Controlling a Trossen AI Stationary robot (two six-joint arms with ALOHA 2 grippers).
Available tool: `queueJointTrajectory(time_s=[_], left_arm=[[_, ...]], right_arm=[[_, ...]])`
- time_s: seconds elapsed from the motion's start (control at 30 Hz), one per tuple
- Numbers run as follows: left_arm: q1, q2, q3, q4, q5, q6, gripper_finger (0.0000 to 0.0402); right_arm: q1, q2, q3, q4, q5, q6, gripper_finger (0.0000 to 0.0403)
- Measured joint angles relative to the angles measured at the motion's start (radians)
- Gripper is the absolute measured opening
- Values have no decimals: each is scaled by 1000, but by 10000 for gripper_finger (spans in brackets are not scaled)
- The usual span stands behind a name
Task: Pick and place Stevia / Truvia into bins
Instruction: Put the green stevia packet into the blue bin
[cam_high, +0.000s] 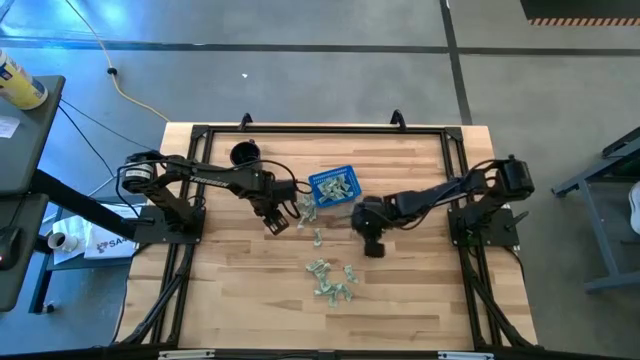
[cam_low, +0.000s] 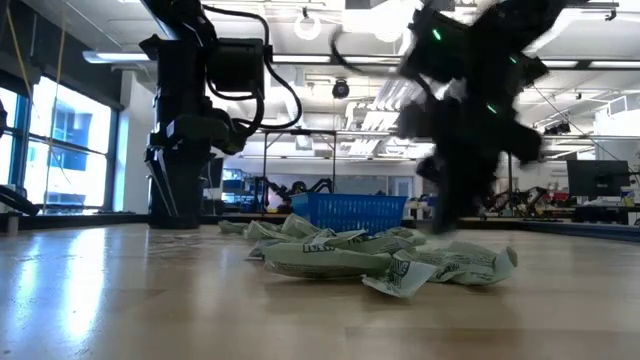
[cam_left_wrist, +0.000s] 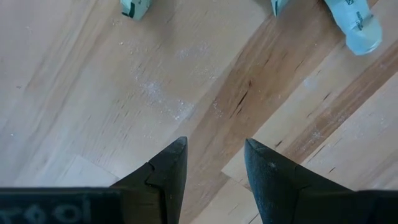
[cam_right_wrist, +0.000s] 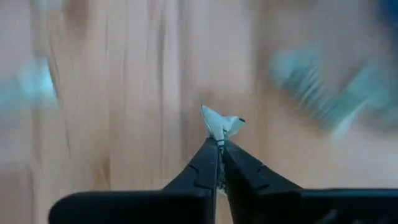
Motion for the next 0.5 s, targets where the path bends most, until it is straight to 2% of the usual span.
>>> queueJointTrajectory(time_s=[0.17,0.3,0.5], left_arm=[[0,0,0,1,8,1,193],[0,0,1,4,8,5,193],[-2,-23,18,-12,-17,8,193]], right_arm=[[-65,-86,129,28,145,-33,8],[-177,-72,194,19,146,-145,11],[-331,14,196,5,124,-146,57]])
